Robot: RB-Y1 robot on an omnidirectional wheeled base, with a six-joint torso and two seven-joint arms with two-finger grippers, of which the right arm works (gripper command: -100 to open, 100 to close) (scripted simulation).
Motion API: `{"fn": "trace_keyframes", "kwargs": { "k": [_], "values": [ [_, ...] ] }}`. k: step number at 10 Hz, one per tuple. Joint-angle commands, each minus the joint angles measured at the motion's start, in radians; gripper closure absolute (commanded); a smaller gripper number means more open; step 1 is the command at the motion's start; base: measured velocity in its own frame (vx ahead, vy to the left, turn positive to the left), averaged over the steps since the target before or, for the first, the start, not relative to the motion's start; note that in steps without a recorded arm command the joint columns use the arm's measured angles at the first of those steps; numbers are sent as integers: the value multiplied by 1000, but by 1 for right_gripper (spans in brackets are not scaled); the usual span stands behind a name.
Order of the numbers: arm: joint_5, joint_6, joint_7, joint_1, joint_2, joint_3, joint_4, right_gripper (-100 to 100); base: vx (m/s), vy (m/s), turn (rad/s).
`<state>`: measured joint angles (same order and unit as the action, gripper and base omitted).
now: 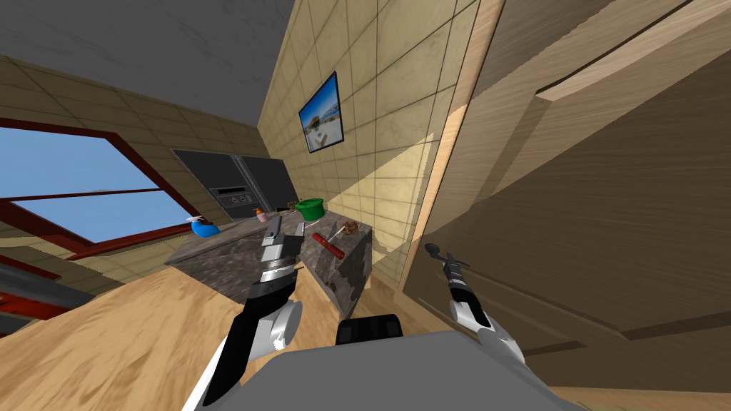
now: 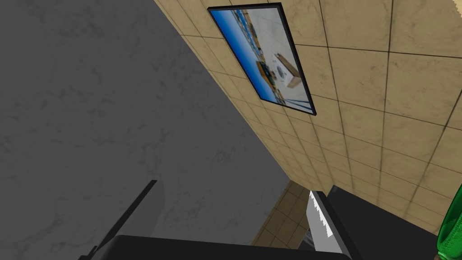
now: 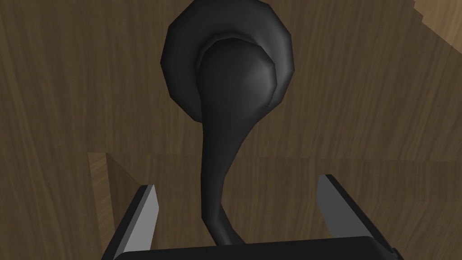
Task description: Pull the door open
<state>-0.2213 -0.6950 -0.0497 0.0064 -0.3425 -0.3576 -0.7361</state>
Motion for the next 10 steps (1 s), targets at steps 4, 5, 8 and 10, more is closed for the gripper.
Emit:
{"fn": "trace_keyframes", "kwargs": {
  "k": [4, 5, 8, 10],
  "values": [
    [-1, 4, 7, -7, 3, -4, 3, -100, 1, -1, 2],
    [-1, 4, 7, -7, 3, -4, 3, -100, 7, -11, 31],
    [-1, 4, 7, -7, 3, -4, 3, -100, 3, -4, 12],
    [-1, 4, 7, -7, 3, -4, 3, -100, 0, 0, 0]
  ]
}}
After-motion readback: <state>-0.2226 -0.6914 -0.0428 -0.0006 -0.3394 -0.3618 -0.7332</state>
